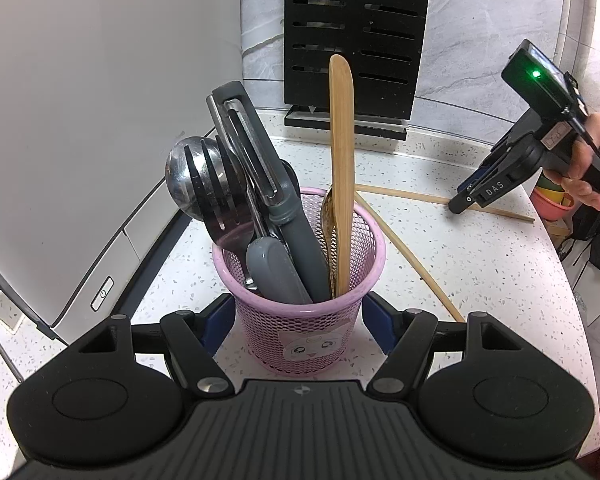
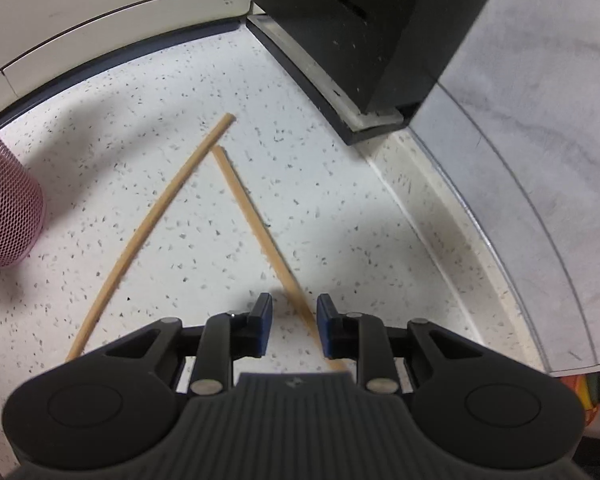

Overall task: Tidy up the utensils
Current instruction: 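Move the right gripper down to the two wooden chopsticks and grasp them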

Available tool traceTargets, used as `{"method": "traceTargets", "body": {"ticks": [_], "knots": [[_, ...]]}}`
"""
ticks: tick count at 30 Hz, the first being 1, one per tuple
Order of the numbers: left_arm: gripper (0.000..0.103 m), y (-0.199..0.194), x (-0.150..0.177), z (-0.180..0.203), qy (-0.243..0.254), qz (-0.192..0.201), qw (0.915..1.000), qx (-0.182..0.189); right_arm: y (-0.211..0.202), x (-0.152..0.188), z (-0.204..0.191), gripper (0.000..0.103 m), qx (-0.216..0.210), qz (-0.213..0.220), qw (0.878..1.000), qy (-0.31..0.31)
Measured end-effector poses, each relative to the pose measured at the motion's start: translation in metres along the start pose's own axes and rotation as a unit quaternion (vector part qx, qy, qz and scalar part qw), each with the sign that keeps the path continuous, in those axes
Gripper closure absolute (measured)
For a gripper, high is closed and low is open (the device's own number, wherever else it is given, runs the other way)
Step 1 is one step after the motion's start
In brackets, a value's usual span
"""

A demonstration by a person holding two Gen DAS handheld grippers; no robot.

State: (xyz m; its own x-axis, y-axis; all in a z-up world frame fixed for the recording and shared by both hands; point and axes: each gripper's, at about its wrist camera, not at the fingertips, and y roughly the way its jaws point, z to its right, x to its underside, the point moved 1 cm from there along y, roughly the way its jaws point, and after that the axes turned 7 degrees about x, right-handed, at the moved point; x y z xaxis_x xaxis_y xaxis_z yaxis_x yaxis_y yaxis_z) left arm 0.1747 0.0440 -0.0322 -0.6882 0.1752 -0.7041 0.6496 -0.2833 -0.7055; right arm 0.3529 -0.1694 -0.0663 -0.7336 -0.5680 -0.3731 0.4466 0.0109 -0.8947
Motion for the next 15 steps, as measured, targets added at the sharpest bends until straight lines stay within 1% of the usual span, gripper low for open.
{"method": "traceTargets", "body": {"ticks": [2,11,12,13,15], "knots": [[0.022,0.0,0.0,0.0,0.0,0.0,1.0,0.0,0.001,0.0,0.0,0.08,-0.003,0.001,1.0,0.0],[0.022,0.0,0.0,-0.001,0.001,0.0,1.0,0.001,0.01,-0.007,0.015,0.081,-0.023,-0.011,0.999,0.036],[0.022,0.0,0.0,-0.001,0.001,0.0,1.0,0.001,0.01,-0.007,0.014,0.085,-0.024,-0.012,0.999,0.037],[0.022,0.0,0.0,-0.001,0.001,0.0,1.0,0.001,0.009,-0.007,0.012,0.092,-0.025,-0.014,0.999,0.033],[0.022,0.0,0.0,0.0,0.001,0.001,1.0,0.001,0.007,-0.006,0.005,0.095,-0.02,-0.014,0.999,0.023]]}}
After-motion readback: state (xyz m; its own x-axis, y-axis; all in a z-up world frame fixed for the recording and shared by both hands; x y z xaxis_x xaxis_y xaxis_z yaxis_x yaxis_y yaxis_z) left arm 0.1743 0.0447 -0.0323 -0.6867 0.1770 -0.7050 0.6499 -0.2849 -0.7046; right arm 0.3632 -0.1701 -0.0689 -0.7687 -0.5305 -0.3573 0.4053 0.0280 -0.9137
